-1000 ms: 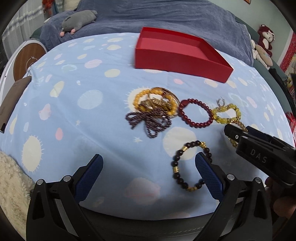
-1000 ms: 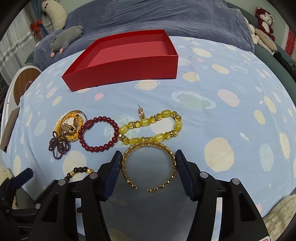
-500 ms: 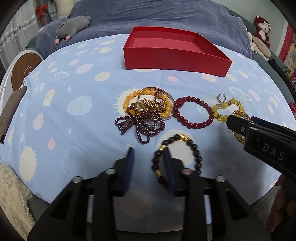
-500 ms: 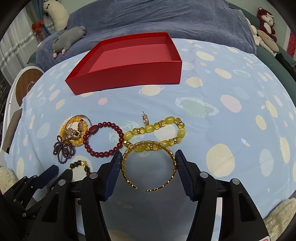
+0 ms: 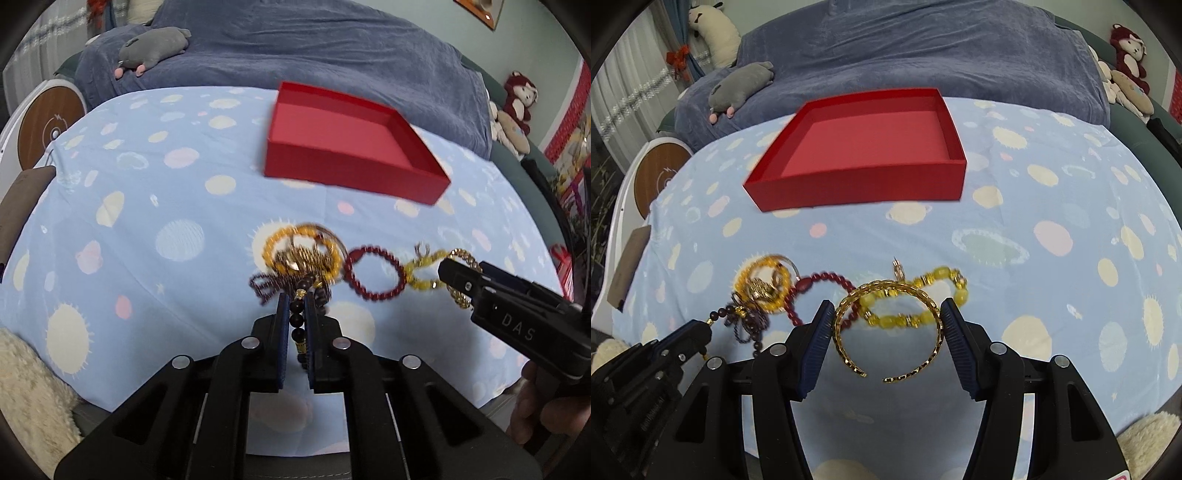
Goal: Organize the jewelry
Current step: 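Carry both bracelets into the red tray and open both tools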
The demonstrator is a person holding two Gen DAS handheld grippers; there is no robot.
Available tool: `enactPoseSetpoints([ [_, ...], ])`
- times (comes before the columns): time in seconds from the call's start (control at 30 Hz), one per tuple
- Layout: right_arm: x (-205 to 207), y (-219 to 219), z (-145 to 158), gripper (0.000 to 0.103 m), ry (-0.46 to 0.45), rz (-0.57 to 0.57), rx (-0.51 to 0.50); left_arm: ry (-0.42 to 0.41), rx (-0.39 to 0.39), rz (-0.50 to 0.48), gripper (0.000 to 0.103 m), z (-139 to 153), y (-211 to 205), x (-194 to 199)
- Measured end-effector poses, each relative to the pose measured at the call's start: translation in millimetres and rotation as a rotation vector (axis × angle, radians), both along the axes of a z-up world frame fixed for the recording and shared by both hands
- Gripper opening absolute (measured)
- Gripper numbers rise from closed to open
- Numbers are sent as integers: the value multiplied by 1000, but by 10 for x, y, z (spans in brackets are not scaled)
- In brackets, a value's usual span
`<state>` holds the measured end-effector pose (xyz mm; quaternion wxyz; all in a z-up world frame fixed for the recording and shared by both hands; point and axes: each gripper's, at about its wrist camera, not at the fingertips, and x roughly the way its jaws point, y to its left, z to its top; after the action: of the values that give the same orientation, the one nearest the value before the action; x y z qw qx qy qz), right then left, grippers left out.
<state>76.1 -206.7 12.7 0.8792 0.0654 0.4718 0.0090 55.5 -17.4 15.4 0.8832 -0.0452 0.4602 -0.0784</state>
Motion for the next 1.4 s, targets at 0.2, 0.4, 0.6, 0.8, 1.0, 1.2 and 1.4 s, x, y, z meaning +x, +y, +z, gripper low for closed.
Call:
enactPoseSetpoints([
  [0.2, 359, -16, 308, 57, -69, 36, 0, -71, -28, 12, 8, 419, 139, 362],
  [0.4, 986, -164, 513, 57, -103, 28, 55, -147, -63, -6, 8, 819, 68, 1017],
  [0.6, 1705, -261, 550, 57, -111, 20, 24, -163, -120, -25, 8, 910, -196, 1777],
  [0.8, 2331, -301, 418, 57, -95, 20, -11, -108, -113, -6, 8, 619, -422, 2404],
  [1.0, 2723, -271, 217, 57, -68, 17, -39, -56, -84, 25, 8, 303, -490, 2763],
  [1.2, 2940, -233, 61, 58, -52, 17, -48, -46, -39, 56, 19, 114, -502, 2925],
  [1.4, 2956, -248, 41, 63, -58, 2, -20, -74, 7, 86, 49, 84, -441, 2918],
])
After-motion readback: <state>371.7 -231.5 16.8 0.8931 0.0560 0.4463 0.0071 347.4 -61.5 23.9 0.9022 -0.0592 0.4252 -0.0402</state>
